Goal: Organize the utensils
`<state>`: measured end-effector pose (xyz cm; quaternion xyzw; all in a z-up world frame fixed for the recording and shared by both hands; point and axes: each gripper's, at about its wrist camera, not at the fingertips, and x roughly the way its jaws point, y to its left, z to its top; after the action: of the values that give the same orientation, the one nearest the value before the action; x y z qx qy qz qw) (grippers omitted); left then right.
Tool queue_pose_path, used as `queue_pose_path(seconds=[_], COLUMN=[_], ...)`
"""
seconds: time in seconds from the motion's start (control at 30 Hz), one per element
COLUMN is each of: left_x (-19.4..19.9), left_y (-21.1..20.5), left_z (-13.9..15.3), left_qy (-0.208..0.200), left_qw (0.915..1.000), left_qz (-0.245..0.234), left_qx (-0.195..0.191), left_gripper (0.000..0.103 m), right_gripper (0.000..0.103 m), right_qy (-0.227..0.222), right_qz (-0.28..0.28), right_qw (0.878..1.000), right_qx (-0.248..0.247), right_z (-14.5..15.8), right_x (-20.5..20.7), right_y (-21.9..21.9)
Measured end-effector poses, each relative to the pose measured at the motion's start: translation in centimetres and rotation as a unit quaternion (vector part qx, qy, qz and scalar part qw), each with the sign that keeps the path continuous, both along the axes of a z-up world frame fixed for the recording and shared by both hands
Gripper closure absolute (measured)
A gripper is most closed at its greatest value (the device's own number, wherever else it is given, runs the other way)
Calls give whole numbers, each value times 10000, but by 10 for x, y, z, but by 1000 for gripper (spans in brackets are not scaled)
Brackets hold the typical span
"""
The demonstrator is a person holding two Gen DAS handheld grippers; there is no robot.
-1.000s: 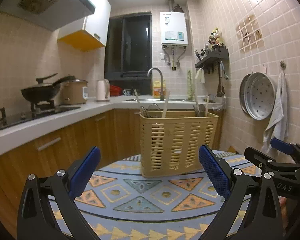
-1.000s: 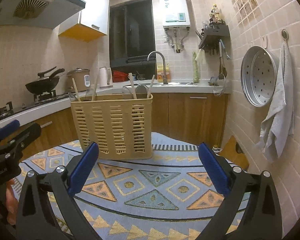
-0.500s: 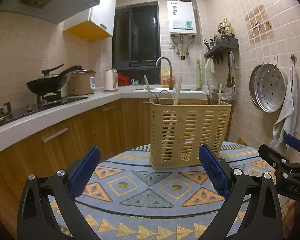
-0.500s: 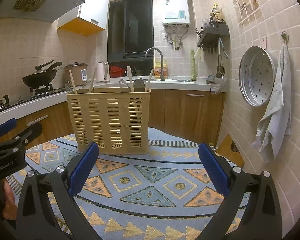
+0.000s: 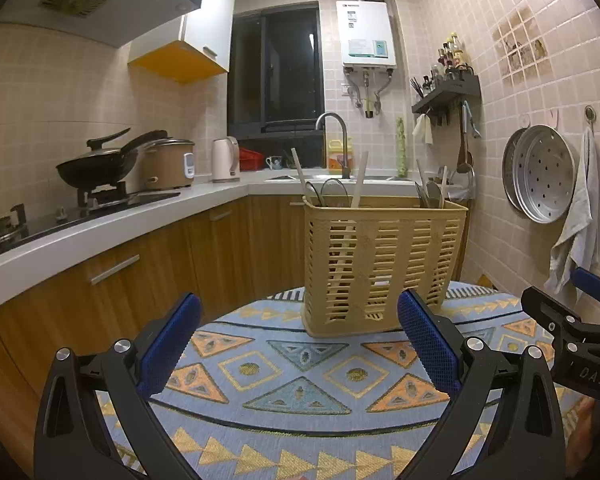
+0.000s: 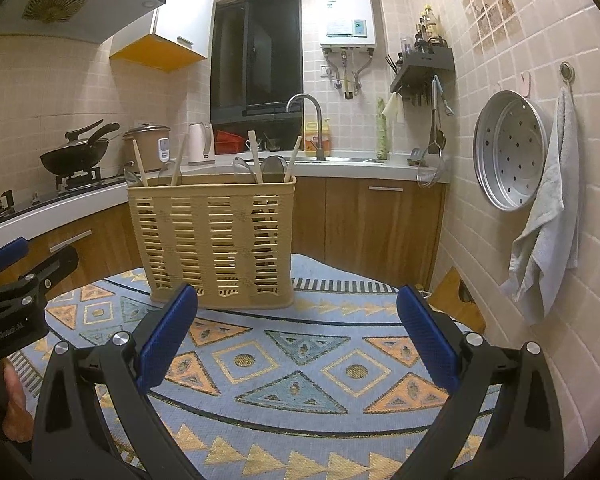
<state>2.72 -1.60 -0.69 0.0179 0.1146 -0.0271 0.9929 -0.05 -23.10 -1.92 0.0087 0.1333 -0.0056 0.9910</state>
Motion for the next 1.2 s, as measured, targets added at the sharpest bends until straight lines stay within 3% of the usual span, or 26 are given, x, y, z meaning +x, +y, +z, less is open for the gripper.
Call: queue_pose_path(seconds=[1.2], left_x=[3], left_y=[0], left_z=[-2], left_qy=[122], left_qw=[9999], left_qz=[-28], left_qx=[37], left_gripper=[8], right_gripper=[8], right_qy=[-107], right_qz=[-7], right_qw=[9999], right_qx=[-59], right_z=[3], right_x=[-4], right_y=[4])
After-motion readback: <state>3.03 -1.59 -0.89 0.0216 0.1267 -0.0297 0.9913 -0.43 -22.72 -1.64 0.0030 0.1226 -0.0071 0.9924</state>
